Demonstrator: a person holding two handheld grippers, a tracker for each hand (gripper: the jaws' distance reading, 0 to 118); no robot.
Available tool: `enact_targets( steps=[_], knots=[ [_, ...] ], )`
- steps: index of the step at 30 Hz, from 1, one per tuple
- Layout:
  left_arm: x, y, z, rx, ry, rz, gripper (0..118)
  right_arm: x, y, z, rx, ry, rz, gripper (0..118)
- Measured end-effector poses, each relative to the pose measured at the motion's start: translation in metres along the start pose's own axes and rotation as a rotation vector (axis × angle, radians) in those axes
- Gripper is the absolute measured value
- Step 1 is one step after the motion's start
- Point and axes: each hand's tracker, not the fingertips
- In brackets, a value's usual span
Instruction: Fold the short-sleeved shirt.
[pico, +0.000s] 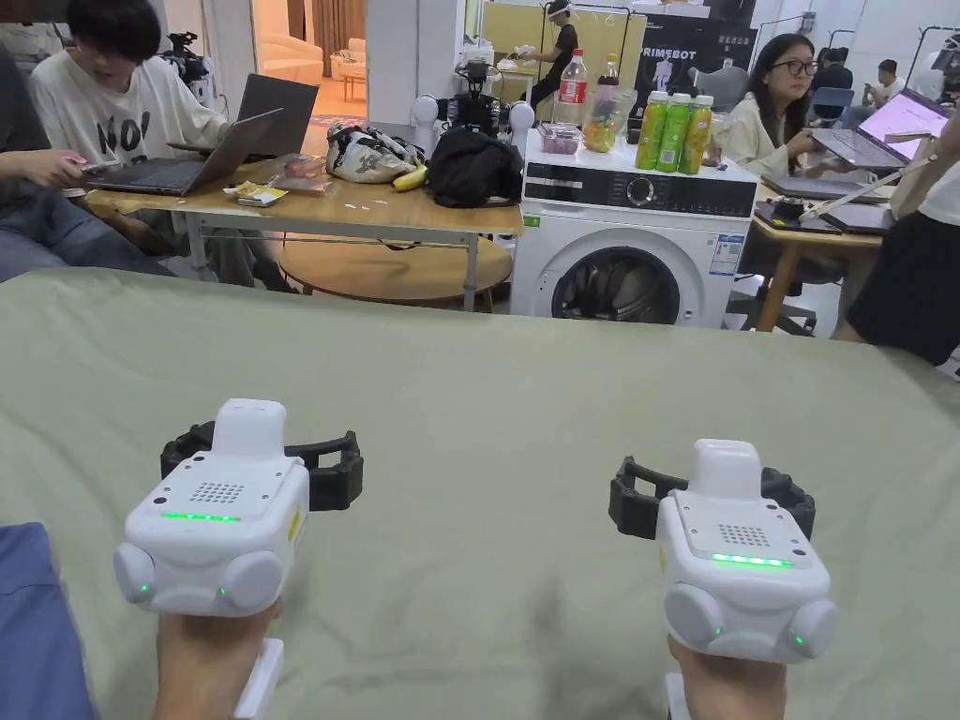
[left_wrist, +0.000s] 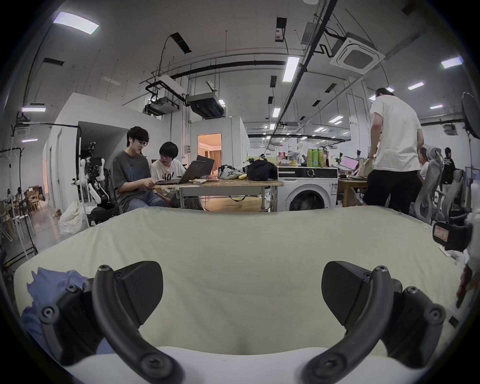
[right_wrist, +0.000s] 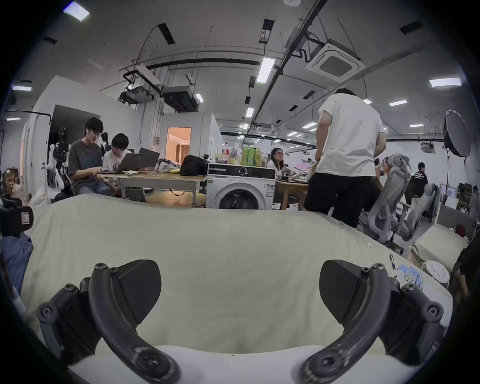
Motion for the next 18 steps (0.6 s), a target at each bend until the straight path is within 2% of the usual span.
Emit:
enact_targets(
  steps=[11, 18],
  knots=[
    [0.0025, 0.003, 0.005, 0.022, 0.022, -0.002, 118, 0.0013, 0.0005, 0.0062, 0.044, -0.01, 0.02, 118],
    [0.0052, 0.0008, 0.0066, 0.025, 0.015, -0.048, 118, 0.0017, -0.0002, 0.0063, 0.047, -0.005, 0.005, 118]
  ],
)
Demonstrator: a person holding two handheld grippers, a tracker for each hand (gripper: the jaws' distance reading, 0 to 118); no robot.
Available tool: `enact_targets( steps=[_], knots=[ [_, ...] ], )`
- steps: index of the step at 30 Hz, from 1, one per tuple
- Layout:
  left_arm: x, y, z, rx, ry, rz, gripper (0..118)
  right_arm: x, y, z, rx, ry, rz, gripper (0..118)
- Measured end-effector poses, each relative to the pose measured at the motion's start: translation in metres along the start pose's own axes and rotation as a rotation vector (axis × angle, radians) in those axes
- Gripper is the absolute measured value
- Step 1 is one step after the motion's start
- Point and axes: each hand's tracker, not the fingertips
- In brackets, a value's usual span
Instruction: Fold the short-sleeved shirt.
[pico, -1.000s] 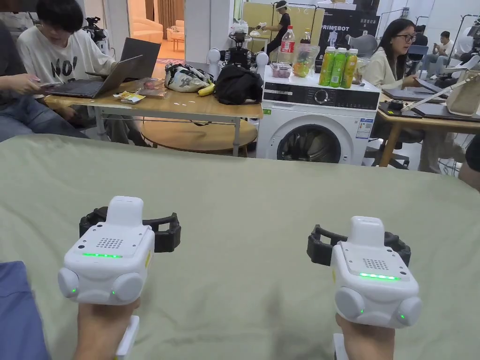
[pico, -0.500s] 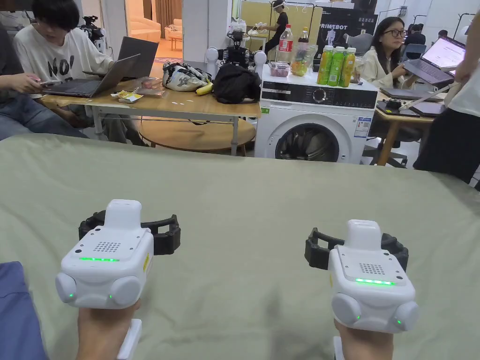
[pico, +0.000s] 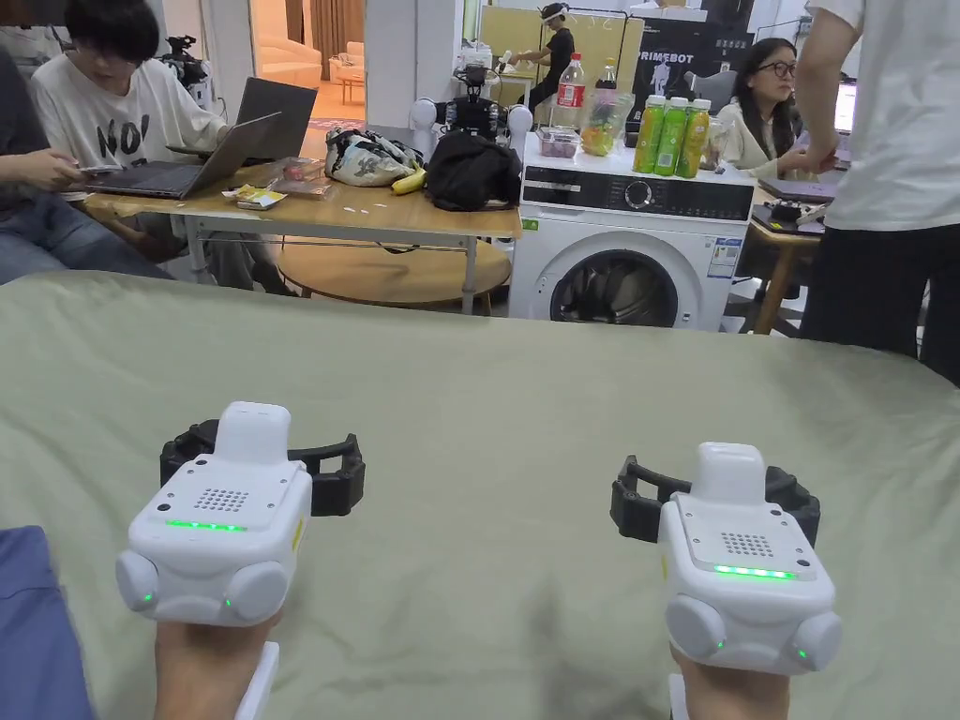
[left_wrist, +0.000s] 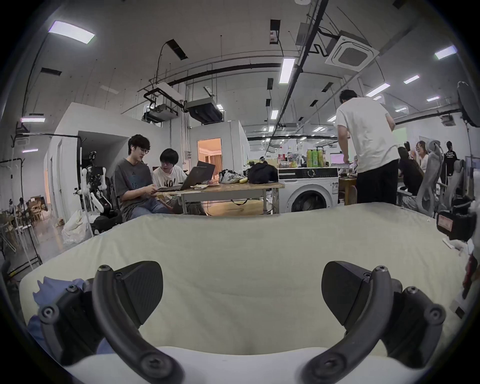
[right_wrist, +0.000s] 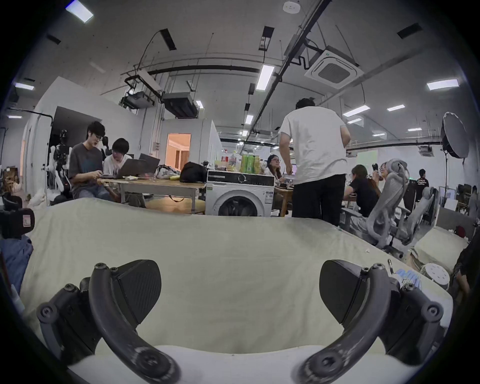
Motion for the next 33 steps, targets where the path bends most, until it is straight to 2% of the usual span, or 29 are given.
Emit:
enact_targets(
  steps=[10, 31, 33],
  knots=[
    [-0.001, -0.001, 0.004, 0.008, -0.015, -0.008, 118, -0.002, 0.004, 0.001, -0.001, 0.018, 0.012, 118],
    [-0.004, 0.007, 0.011, 0.009, -0.006, 0.036, 118, 0.003, 0.013, 0.008, 0.001, 0.005, -0.033, 118],
    [-0.004, 0.007, 0.012, 0.014, -0.007, 0.04, 118, 0.003, 0.012, 0.01, 0.004, 0.0, -0.038, 113]
  ],
)
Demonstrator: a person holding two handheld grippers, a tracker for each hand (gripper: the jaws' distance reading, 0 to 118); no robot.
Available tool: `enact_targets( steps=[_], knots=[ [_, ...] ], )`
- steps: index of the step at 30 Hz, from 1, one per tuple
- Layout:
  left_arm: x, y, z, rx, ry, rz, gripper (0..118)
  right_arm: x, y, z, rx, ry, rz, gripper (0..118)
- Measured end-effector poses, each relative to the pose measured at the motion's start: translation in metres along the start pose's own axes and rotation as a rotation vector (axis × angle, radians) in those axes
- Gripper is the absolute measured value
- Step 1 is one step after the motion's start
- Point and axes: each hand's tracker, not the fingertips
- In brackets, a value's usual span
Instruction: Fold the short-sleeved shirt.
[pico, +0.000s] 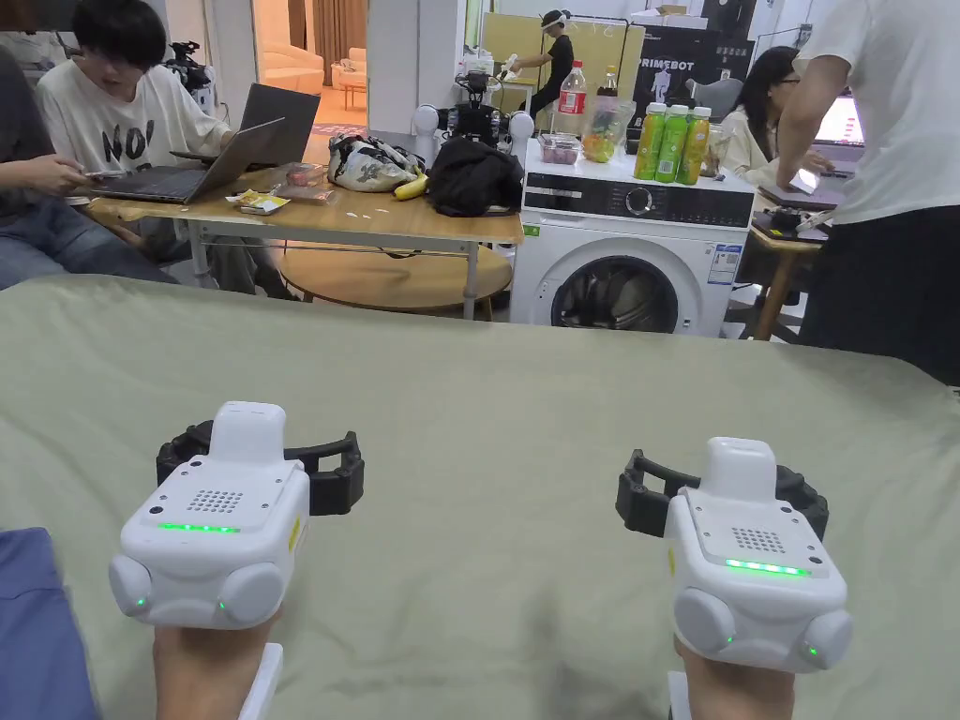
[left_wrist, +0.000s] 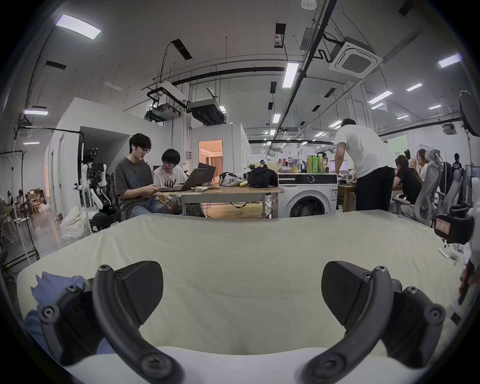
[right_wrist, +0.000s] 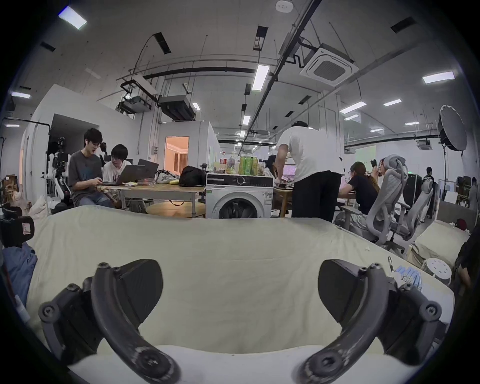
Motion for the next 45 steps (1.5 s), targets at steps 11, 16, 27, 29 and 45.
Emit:
enact_targets(
  steps=[11, 16, 27, 29, 45],
  knots=[
    [0.01, 0.005, 0.008, 0.031, -0.01, -0.062, 2, 0.002, -0.001, 0.006, 0.032, -0.047, -0.009, 0],
    [0.01, 0.003, 0.009, 0.034, 0.034, -0.056, 0, 0.002, 0.001, 0.015, 0.056, -0.011, 0.018, 0],
    [-0.026, 0.007, 0.018, -0.021, 0.094, -0.022, 0, -0.028, 0.011, 0.015, 0.039, 0.035, 0.005, 0],
    [-0.04, 0.01, 0.023, -0.044, 0.139, -0.027, 0, -0.047, 0.013, 0.015, 0.041, 0.068, 0.013, 0],
    [-0.218, 0.017, 0.079, -0.445, 0.299, 0.156, 0, -0.216, 0.009, 0.042, -0.013, 0.399, 0.043, 0]
  ],
)
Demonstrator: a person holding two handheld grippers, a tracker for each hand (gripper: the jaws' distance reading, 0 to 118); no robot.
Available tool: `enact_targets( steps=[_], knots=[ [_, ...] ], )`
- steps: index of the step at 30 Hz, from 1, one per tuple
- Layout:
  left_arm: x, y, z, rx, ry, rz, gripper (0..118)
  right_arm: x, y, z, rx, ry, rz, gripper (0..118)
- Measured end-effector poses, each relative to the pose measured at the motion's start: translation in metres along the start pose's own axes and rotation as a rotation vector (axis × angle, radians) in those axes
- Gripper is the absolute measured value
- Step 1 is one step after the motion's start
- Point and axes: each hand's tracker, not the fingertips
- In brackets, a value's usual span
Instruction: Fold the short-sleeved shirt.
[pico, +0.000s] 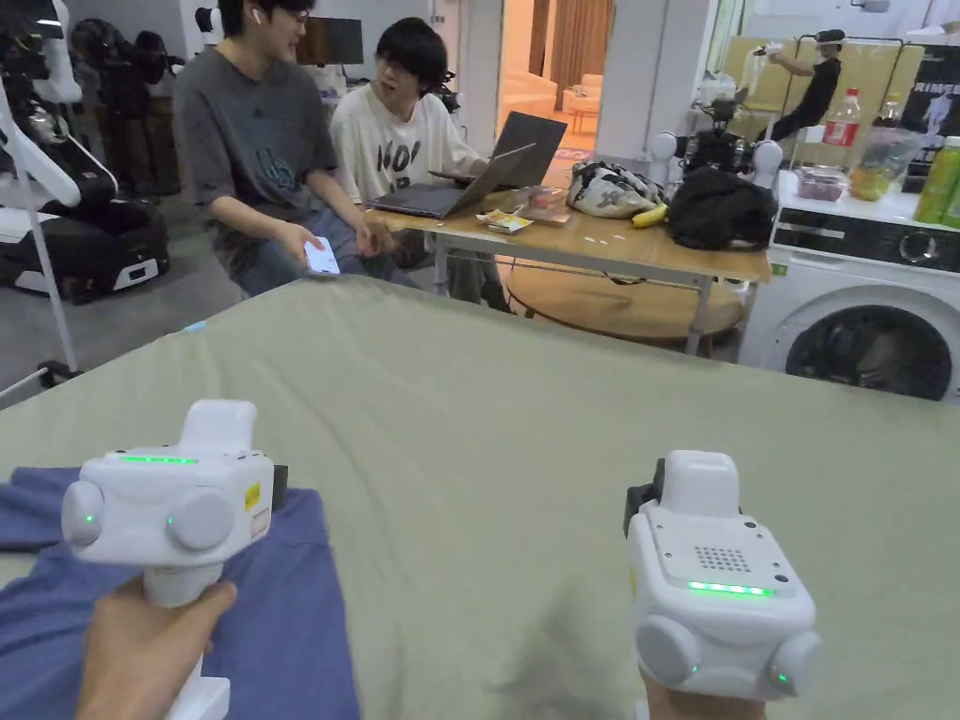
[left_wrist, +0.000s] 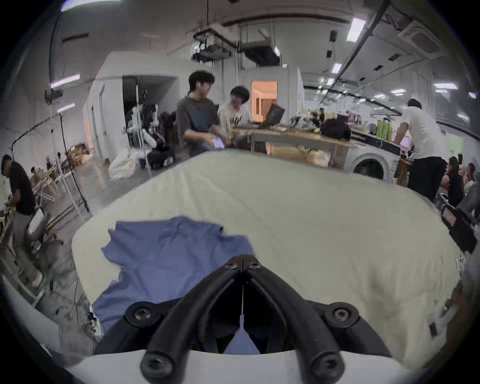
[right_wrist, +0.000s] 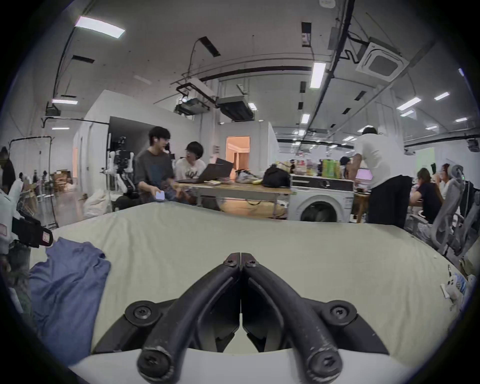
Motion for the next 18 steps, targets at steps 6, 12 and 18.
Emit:
enact_targets(
  steps=[6, 12, 18],
  knots=[
    [-0.051, -0.008, -0.015, -0.211, -0.05, 0.028, 38, -0.023, -0.009, -0.006, -0.04, 0.066, 0.022, 0],
    [-0.079, -0.02, -0.045, -0.346, -0.065, 0.121, 75, -0.027, -0.019, -0.009, -0.07, 0.083, 0.047, 0],
    [-0.074, -0.052, -0.101, -0.536, -0.045, 0.086, 75, -0.02, -0.028, -0.011, -0.108, 0.077, 0.044, 0]
  ],
)
